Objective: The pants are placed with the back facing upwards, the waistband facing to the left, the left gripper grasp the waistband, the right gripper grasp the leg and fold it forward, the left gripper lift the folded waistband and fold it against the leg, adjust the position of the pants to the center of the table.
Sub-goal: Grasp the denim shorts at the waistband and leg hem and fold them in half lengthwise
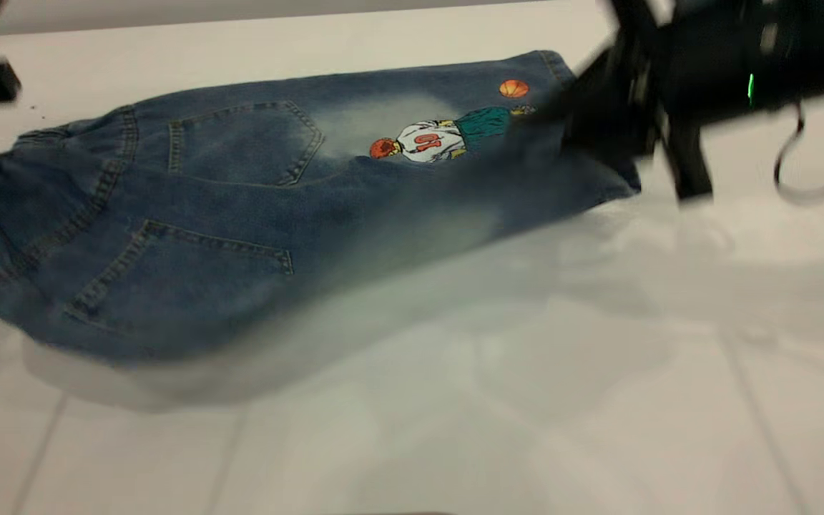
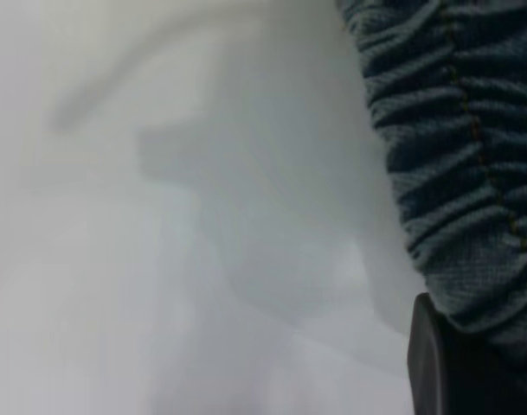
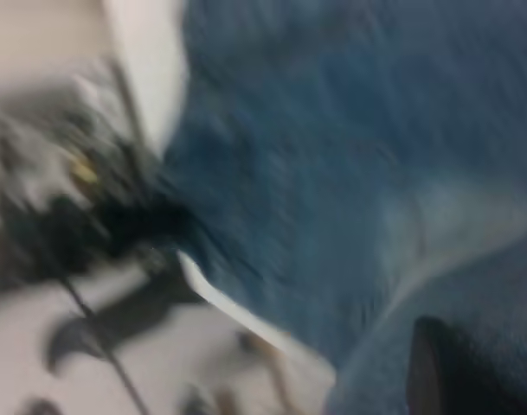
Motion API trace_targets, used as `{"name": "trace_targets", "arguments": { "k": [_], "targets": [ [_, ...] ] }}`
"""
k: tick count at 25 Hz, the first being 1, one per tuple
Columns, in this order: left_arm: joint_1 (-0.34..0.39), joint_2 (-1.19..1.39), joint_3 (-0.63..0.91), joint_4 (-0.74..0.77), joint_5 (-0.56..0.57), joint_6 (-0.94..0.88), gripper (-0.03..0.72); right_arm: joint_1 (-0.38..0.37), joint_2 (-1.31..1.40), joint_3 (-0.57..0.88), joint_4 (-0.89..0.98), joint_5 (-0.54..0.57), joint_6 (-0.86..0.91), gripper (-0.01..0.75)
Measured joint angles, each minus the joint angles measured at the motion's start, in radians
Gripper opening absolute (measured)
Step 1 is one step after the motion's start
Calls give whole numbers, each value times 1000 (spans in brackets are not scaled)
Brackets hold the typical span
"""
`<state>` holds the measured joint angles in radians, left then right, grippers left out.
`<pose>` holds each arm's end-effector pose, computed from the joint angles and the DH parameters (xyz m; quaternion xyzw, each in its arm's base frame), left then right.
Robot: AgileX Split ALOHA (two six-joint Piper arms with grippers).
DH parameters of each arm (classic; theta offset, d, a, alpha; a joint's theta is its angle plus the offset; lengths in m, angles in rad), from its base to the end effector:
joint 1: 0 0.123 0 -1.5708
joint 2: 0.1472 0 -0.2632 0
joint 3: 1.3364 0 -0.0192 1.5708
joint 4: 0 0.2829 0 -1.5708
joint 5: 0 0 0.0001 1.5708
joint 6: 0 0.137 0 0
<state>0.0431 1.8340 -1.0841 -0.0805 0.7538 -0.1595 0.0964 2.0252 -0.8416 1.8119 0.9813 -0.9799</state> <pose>0.3610 0.0080 0.0703 -0.1277 0.9884 -0.0342 0.0751 0.3419 0.1442 0.0418 0.1984 0.8140 0.5394 0.0840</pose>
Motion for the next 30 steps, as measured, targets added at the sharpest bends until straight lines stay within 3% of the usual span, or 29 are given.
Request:
{"name": "trace_targets", "arguments": {
  "k": [3,10,16,21,25,30],
  "targets": [
    [67,5,-73,-152,32,72,83,-47,22,-113,-8,-12,119,29],
    [197,152,-183,-532,-9,146,83,-53,223,-452,-17,-129,327,29],
    [208,304,-256,-801,-132,200,83,-53,451,-734,-17,-196,497,29],
    [207,370,-262,-992,-212,367,94,-53,511,-791,-23,-187,498,46],
    [206,375,-262,-1157,-219,596,214,-53,511,-801,-23,-163,451,143],
    [206,353,-262,-1262,-187,867,516,-60,510,-817,-22,-53,310,360]
  ]
}}
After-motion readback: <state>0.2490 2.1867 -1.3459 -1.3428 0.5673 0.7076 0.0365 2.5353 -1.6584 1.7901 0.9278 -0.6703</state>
